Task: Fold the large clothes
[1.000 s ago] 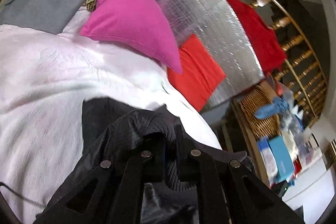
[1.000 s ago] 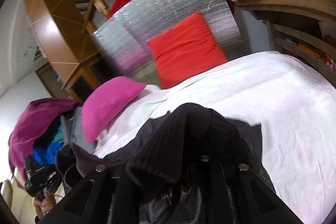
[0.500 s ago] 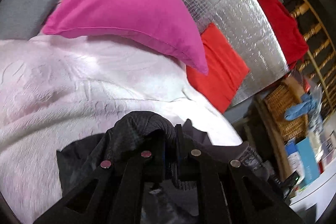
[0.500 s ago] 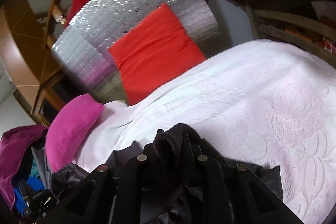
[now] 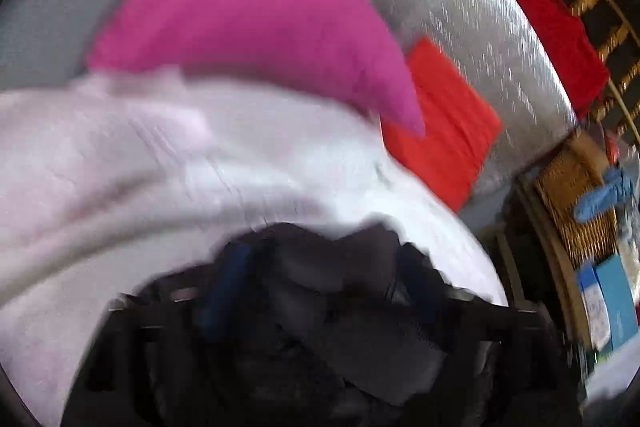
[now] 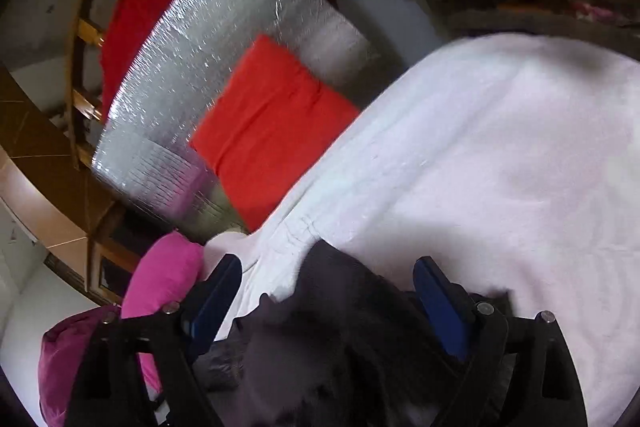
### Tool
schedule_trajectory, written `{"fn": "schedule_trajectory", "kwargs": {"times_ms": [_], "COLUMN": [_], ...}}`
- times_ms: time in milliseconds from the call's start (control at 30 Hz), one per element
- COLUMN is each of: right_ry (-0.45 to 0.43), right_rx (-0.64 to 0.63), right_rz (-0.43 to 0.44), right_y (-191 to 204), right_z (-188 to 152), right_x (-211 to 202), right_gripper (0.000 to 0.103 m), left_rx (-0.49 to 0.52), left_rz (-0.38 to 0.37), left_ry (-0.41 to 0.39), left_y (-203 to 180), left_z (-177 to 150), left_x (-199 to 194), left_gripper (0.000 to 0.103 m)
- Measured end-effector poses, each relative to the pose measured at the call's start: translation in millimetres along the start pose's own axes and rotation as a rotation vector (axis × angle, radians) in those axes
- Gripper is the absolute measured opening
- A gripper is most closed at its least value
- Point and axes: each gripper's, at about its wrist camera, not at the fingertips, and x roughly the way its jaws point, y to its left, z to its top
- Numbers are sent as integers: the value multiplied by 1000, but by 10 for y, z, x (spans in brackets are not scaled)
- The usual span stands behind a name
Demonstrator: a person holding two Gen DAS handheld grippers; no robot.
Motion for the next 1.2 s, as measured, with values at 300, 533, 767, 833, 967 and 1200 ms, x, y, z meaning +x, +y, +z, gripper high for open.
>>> {"fn": "schedule_trajectory", "kwargs": {"times_ms": [300,533,767,833,967,1200], "right_ry": [2,96,183,179,187,179], "right_rx": [50,187,237,248,300,352], "right_rz": [94,114,73,50,15,8], "right_y": [-184,-545,-678,-721,-847,-957], "right_z": [-588,-1164,-1428,-1438,-1406,-1316], "right_x": [-1287,-1768,-1673,-1621,-1408,-1066], "right_gripper": [90,90,90,90,90,90], "left_rx": [-98,-138,-254,-292,-356,-382], "left_rz": [-6,100,174,200,218,159], "left_ry": [-19,25,67,63,92,104], "left_y": [39,275,542,640,802,903], "left_z": [-321,-1192,-1526,-1532,-1467,-1275], "left_x": [-909,-1527,-1712,-1689,-1519,-1242], "left_gripper": [82,82,82,82,82,81]}}
